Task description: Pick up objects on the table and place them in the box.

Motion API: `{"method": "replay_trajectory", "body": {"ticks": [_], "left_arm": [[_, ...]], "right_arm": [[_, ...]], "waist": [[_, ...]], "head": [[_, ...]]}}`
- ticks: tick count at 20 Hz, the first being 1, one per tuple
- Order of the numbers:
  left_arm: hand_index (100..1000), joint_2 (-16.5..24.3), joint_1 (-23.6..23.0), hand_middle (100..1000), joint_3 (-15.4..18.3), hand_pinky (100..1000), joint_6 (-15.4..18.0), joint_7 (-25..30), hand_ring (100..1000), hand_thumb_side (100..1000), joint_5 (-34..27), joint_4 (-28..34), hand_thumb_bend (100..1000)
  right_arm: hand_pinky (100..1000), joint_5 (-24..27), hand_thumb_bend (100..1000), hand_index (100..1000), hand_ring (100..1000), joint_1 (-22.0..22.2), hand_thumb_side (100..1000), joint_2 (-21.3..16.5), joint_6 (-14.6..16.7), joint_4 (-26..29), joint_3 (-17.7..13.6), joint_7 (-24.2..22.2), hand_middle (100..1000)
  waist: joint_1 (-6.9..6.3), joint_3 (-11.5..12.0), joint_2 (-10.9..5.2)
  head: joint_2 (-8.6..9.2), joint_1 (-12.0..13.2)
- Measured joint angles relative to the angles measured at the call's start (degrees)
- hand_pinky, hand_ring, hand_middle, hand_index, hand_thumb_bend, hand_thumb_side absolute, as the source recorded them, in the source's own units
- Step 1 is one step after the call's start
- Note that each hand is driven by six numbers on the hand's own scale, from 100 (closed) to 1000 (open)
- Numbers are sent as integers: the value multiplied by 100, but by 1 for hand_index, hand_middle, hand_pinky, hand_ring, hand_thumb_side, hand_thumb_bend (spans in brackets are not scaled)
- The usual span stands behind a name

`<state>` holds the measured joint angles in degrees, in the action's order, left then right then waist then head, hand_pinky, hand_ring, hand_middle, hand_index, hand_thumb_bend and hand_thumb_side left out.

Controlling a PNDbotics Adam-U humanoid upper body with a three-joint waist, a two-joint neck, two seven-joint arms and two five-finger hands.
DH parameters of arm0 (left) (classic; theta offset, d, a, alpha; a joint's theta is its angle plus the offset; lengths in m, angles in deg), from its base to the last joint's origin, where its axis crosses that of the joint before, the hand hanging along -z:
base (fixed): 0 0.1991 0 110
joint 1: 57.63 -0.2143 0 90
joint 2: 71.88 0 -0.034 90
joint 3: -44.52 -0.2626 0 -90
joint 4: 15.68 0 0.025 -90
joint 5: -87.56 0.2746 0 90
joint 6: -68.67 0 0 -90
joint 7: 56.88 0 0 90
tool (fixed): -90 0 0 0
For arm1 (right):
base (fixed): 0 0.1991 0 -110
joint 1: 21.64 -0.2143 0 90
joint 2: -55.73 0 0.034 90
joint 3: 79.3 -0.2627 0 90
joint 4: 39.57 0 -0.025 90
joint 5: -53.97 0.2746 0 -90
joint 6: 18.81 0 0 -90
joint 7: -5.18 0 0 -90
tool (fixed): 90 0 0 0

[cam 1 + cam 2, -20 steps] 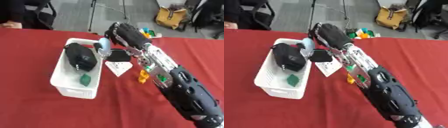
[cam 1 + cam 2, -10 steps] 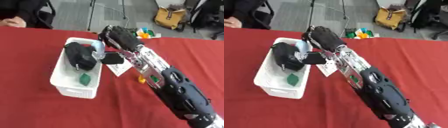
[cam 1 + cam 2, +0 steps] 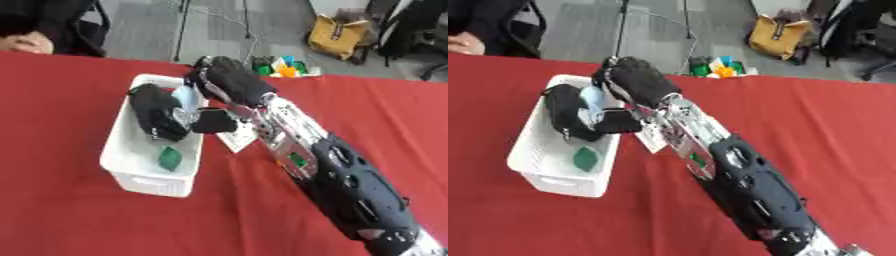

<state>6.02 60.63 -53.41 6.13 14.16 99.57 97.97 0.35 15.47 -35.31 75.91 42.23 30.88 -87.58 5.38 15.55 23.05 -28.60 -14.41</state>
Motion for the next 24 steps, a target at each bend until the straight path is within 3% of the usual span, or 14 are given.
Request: {"method": "replay_trajectory", "body": {"ticks": [3, 7, 8, 10, 11, 14, 24], "left_arm": [[782, -1, 0, 721, 0, 218, 0, 0, 607, 1000, 0, 0, 100], [782, -8, 6, 721, 0, 219, 0, 1, 606, 1000, -1, 0, 100], [781, -21, 10, 721, 0, 219, 0, 1, 606, 1000, -2, 0, 100], [782, -44, 24, 721, 0, 219, -1, 1, 606, 1000, -3, 0, 100], [782, -45, 29, 721, 0, 219, -1, 1, 606, 1000, -4, 0, 100], [782, -46, 36, 721, 0, 221, -1, 1, 606, 1000, -8, 0, 100], [783, -47, 44, 720, -1, 227, 3, -2, 605, 1000, -47, 0, 100]], "right_arm": [[309, -40, 152, 509, 439, 22, 775, 20, 18, 2, 17, -14, 287], [315, -83, 235, 523, 450, 53, 779, 61, 70, 22, 63, -127, 300], [326, -83, 378, 543, 462, 53, 813, 70, 86, 38, 73, -172, 319], [336, -83, 504, 560, 473, 55, 846, 71, 130, 67, 97, -281, 334], [336, -83, 504, 560, 473, 55, 846, 72, 159, 84, 104, -340, 334], [386, -83, 720, 634, 529, 57, 958, 72, 234, 142, 105, -483, 402], [400, 112, 739, 655, 543, 60, 1000, 72, 419, 324, 102, -613, 415]], "waist": [[0, -17, 0], [-6, -33, 0], [-6, -33, 0], [-10, -33, 0], [-15, -34, 0], [-18, -34, 0], [-21, -34, 0]], "head": [[0, 1], [0, 1], [0, 2], [0, 4], [0, 5], [0, 5], [-1, 9]]}}
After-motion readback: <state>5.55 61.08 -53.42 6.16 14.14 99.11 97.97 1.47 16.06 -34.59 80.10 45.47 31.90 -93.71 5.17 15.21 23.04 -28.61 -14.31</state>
